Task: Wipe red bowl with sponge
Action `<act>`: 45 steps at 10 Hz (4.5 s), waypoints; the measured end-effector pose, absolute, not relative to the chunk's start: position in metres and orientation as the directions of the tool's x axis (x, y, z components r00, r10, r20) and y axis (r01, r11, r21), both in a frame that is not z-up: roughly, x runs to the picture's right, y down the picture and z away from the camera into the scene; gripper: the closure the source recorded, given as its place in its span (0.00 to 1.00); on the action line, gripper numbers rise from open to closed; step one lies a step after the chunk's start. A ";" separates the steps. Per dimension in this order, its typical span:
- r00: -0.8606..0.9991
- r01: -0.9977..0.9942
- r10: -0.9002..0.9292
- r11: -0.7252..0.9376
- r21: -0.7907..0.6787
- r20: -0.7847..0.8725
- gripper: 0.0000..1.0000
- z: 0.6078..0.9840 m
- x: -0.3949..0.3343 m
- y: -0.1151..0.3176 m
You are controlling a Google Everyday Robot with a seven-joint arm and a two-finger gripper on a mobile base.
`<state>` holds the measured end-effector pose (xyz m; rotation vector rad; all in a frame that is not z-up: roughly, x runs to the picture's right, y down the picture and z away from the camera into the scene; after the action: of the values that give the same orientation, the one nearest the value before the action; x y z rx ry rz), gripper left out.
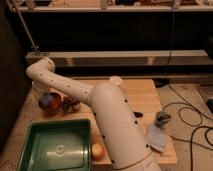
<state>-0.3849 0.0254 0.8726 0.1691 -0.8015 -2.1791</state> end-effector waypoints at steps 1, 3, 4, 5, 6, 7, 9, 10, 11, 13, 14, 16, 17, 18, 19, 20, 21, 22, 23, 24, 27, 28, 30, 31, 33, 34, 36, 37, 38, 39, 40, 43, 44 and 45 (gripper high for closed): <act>-0.682 0.633 -0.720 -0.490 0.599 0.132 1.00 0.872 -0.386 0.027; -0.696 0.615 -0.707 -0.501 0.609 0.122 1.00 0.868 -0.389 0.037; -0.701 0.610 -0.703 -0.505 0.610 0.119 1.00 0.865 -0.386 0.040; -0.703 0.609 -0.701 -0.508 0.610 0.118 1.00 0.864 -0.383 0.041; -0.704 0.608 -0.700 -0.509 0.609 0.118 1.00 0.861 -0.375 0.043; -0.704 0.609 -0.700 -0.511 0.607 0.117 1.00 0.860 -0.371 0.042; -0.706 0.613 -0.697 -0.514 0.600 0.123 1.00 0.860 -0.362 0.042; -0.702 0.623 -0.700 -0.512 0.591 0.133 1.00 0.864 -0.356 0.042; -0.697 0.633 -0.703 -0.509 0.584 0.143 1.00 0.870 -0.351 0.042; -0.689 0.648 -0.708 -0.505 0.570 0.156 1.00 0.879 -0.348 0.039; -0.683 0.654 -0.713 -0.502 0.566 0.157 1.00 0.882 -0.350 0.036; -0.682 0.651 -0.717 -0.505 0.566 0.145 1.00 0.884 -0.361 0.030; -0.684 0.646 -0.717 -0.509 0.570 0.136 1.00 0.882 -0.370 0.029; -0.688 0.639 -0.714 -0.512 0.574 0.128 1.00 0.881 -0.378 0.030; -0.691 0.632 -0.713 -0.514 0.579 0.120 1.00 0.879 -0.385 0.030; -0.695 0.622 -0.710 -0.516 0.589 0.112 1.00 0.876 -0.391 0.033; -0.698 0.616 -0.708 -0.517 0.595 0.107 1.00 0.873 -0.393 0.036; -0.703 0.608 -0.704 -0.519 0.601 0.103 1.00 0.870 -0.394 0.038; -0.707 0.601 -0.700 -0.521 0.606 0.100 1.00 0.867 -0.393 0.042; -0.711 0.597 -0.696 -0.522 0.609 0.100 1.00 0.865 -0.390 0.044; -0.714 0.597 -0.692 -0.522 0.609 0.107 1.00 0.864 -0.379 0.047; -0.715 0.597 -0.690 -0.523 0.608 0.109 1.00 0.864 -0.377 0.047; -0.715 0.606 -0.688 -0.523 0.600 0.123 1.00 0.867 -0.366 0.048; -0.711 0.614 -0.691 -0.520 0.593 0.131 1.00 0.869 -0.362 0.046; -0.698 0.638 -0.701 -0.515 0.572 0.147 1.00 0.880 -0.353 0.039; -0.687 0.653 -0.710 -0.512 0.558 0.153 1.00 0.887 -0.349 0.031; -0.673 0.669 -0.724 -0.507 0.543 0.154 1.00 0.894 -0.349 0.019; -0.667 0.675 -0.730 -0.505 0.538 0.151 1.00 0.896 -0.350 0.014; -0.664 0.677 -0.733 -0.505 0.535 0.148 1.00 0.899 -0.351 0.009; -0.663 0.678 -0.735 -0.506 0.533 0.144 1.00 0.900 -0.356 0.007; -0.664 0.671 -0.735 -0.506 0.542 0.137 1.00 0.898 -0.369 0.007; -0.689 0.633 -0.716 -0.517 0.576 0.114 1.00 0.889 -0.399 0.020; -0.696 0.621 -0.709 -0.520 0.586 0.109 1.00 0.885 -0.401 0.025; -0.702 0.612 -0.704 -0.519 0.597 0.107 1.00 0.882 -0.402 0.029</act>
<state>-0.4025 0.0294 0.8820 0.1899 -0.7953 -2.2184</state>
